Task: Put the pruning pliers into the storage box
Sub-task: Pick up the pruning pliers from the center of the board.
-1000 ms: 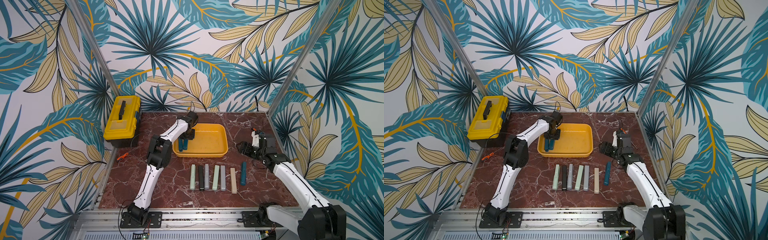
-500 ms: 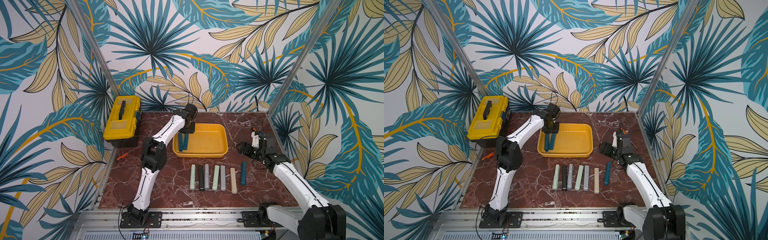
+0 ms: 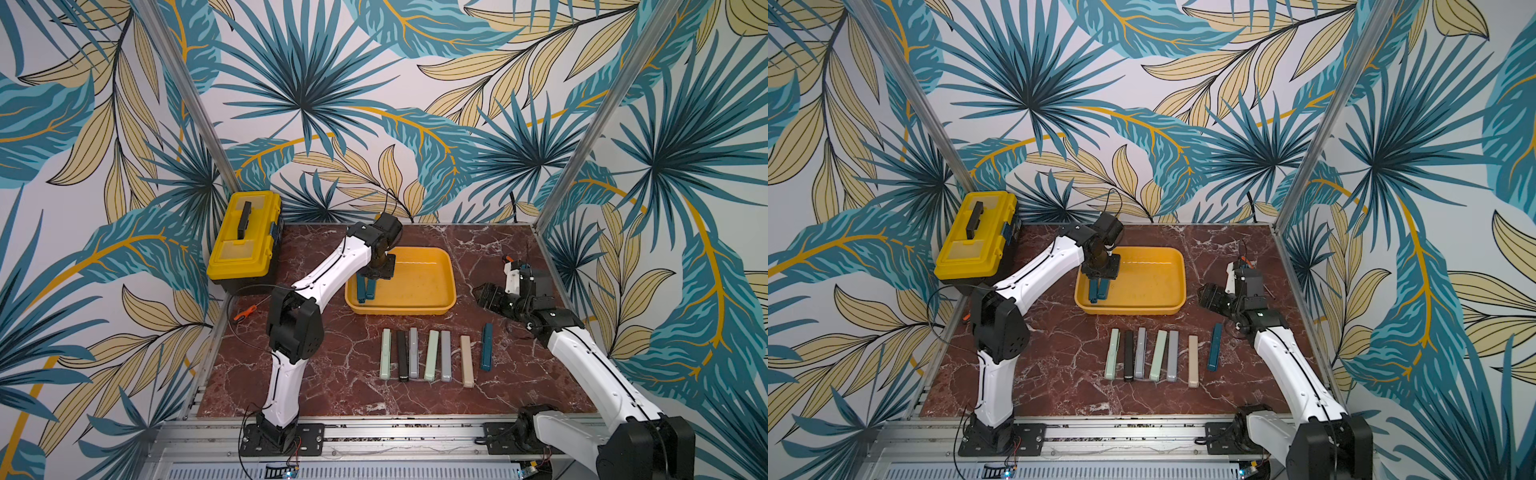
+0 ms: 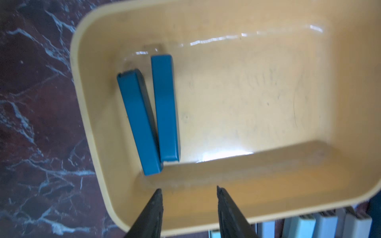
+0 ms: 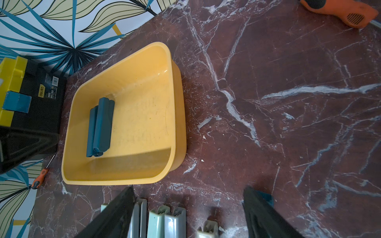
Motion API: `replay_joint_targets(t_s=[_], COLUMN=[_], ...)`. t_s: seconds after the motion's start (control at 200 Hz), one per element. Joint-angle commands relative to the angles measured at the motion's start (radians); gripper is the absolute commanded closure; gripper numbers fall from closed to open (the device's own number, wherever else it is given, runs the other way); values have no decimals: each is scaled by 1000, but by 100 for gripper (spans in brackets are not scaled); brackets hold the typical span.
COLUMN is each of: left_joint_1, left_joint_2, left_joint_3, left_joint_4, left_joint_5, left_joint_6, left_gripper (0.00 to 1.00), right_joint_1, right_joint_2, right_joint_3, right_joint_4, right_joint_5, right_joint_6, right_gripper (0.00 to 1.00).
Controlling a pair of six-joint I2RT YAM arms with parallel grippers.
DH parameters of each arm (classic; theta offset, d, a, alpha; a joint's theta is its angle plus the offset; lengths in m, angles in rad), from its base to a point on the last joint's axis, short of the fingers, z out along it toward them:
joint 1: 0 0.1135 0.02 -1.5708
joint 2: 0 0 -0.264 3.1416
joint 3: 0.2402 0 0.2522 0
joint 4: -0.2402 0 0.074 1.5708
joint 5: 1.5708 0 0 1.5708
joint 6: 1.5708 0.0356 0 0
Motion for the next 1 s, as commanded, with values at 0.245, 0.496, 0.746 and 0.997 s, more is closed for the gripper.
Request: replay_joint_targets(t_s=[0.245, 0.496, 0.746, 0.997], left_joint_1=[-129, -231, -271, -285], left_joint_2=[-257, -284, -283, -254], left_joint_3=[-417, -617, -701, -753], left_joint_4=[139, 234, 283, 328], left_joint_5=[52, 81, 82, 110], left_joint_6=[-259, -369, -420, -435], left_gripper=[52, 45, 44, 46], right_joint_1=[6, 13, 17, 17], right_joint_2=[-7, -15, -33, -19], right_joint_3=[10, 17, -4, -11], right_joint_4=[-2, -11, -12, -6], right_joint_5=[-11, -10, -11, -12], right_joint_6=[0, -6, -5, -2], right_gripper=[16, 16, 16, 16])
